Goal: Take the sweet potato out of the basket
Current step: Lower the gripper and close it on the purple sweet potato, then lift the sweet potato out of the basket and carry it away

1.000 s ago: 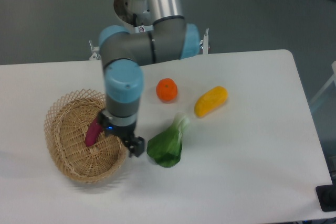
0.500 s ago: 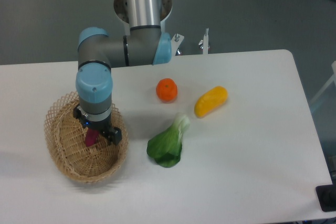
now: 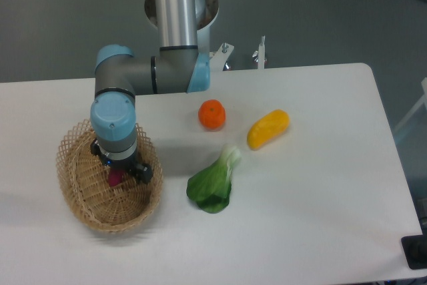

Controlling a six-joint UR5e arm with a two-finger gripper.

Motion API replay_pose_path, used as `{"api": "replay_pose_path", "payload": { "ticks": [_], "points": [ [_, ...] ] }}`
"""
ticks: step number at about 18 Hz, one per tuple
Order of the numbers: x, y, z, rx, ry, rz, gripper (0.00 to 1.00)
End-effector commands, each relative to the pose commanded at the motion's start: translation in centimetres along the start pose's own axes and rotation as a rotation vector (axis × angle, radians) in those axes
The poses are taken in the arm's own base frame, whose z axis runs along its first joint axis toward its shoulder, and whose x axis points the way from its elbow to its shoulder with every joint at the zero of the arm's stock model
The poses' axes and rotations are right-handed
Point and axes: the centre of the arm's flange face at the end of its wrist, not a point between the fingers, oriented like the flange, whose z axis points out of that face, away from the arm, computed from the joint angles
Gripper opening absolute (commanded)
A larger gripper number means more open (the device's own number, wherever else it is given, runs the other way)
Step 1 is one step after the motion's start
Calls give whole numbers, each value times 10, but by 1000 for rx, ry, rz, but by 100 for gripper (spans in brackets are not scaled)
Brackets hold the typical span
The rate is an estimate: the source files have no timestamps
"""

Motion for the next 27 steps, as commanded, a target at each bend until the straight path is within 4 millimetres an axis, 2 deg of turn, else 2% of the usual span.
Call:
{"api": "replay_pose_path", "payload": {
  "ticks": [1,2,6,9,12,14,18,20,25,27],
  "points": [
    [0,0,1,-1,1,-2,98],
    [3,-1,3,-2,1,3,91],
    [3,-2,4,-1,2,-44,46],
    [2,-4,-2,10,-2,-73,19],
    [2,-7,-11,26,-6,-71,4],
    [1,-9,-20,44,-7,-72,3],
    [-6,-10,-53,121,9,-82,3],
    [-16,-7,-68,157,17,-100,3],
    [-33,-7,-87,187,5,-123,3],
    [-47,-6,-100,212,1,-144,3]
  ]
}}
